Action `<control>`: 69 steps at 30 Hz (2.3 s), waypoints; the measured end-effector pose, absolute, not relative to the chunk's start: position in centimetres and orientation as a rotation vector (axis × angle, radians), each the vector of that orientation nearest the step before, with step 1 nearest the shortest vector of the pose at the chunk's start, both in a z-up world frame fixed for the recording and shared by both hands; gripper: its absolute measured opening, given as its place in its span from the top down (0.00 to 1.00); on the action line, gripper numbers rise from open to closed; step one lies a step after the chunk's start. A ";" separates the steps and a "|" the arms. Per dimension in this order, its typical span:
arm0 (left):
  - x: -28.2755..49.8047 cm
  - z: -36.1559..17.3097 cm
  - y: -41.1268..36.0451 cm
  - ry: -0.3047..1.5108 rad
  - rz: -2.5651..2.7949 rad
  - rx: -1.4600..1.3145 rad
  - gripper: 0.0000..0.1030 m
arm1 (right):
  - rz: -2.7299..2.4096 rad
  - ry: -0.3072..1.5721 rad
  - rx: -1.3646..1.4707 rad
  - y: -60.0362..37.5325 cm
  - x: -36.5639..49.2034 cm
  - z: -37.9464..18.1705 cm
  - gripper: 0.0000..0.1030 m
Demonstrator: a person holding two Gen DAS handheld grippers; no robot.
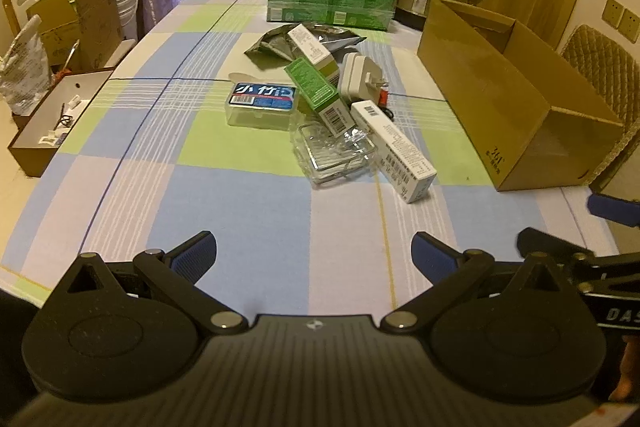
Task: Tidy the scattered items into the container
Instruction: 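Reach the right tool to the long white box and close on it, then grasp the clear chrome-wire soap dish with the left tool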
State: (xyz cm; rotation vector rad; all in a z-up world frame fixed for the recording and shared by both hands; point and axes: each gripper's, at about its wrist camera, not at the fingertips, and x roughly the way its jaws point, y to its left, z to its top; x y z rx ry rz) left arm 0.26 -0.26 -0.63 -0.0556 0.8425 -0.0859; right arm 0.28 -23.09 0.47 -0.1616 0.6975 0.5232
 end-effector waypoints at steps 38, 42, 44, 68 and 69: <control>11.0 -4.9 2.9 0.906 -0.102 -0.060 0.01 | 0.729 0.846 -0.279 -14.9 11.6 -6.2 0.76; 11.0 -4.7 2.8 0.894 -0.095 -0.073 0.01 | 0.770 0.867 -0.223 -15.7 10.9 -6.0 0.77; 11.2 -4.6 2.5 0.889 -0.104 -0.071 0.01 | 0.727 0.846 -0.213 -16.3 10.7 -5.8 0.78; 12.5 -7.5 -1.6 0.894 -0.264 0.065 0.34 | 0.630 0.762 -0.277 -18.0 10.0 -6.6 0.45; 12.1 -7.4 -1.3 0.905 -0.292 0.081 0.34 | 0.629 0.763 -0.275 -18.1 9.9 -6.6 0.45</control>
